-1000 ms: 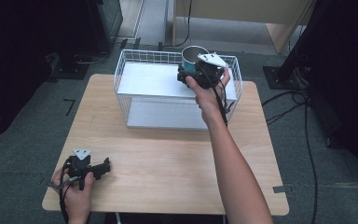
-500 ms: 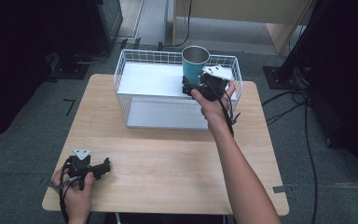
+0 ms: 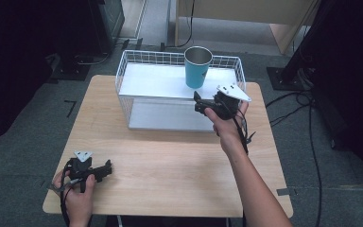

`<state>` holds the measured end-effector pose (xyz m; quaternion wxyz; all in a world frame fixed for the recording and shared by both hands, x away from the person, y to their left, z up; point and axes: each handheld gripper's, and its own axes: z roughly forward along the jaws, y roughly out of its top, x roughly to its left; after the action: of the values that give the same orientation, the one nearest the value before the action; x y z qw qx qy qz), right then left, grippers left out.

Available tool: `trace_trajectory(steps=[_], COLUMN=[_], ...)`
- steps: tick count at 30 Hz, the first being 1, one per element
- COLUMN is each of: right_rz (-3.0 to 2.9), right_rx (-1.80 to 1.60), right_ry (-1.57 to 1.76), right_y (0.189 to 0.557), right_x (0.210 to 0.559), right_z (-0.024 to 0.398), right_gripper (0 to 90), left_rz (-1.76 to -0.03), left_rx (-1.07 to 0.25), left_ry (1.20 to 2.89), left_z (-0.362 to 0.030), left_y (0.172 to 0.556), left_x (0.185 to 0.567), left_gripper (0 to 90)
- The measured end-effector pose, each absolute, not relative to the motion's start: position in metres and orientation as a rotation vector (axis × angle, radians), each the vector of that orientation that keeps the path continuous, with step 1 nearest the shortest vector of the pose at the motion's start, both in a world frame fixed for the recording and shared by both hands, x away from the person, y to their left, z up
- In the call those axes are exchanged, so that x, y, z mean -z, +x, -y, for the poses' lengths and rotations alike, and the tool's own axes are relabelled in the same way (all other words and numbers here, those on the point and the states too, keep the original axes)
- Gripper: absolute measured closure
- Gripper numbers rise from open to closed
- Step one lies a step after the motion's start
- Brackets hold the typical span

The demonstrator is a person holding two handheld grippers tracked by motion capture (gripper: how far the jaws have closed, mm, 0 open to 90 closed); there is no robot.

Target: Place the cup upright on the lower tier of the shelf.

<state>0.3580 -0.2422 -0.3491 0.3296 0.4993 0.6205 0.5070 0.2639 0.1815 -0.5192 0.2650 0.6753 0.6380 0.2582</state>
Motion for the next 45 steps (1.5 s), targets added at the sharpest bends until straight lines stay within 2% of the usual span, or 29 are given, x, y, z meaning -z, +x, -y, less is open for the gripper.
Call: trace_trajectory(steps=[15, 30, 45], right_rz=[-1.633, -1.639, -1.612], right_rx=[-1.338, -1.353, -1.314], right_ry=[1.263, 1.299, 1.379], right_y=[0.318, 0.295, 0.274], right_x=[0.367, 0.388, 0.417], right_z=[0.262, 0.277, 0.311], right_gripper=[3.2, 3.2, 3.6], left_rz=[-1.724, -1.724, -1.725], left_rx=[-0.697, -0.698, -0.694], left_ry=[1.825, 1.825, 1.827], left_z=[-0.182, -0.181, -0.181], left_y=[0.264, 0.264, 0.264], left_x=[0.519, 0.519, 0.519], left_gripper=[0.0, 0.0, 0.0])
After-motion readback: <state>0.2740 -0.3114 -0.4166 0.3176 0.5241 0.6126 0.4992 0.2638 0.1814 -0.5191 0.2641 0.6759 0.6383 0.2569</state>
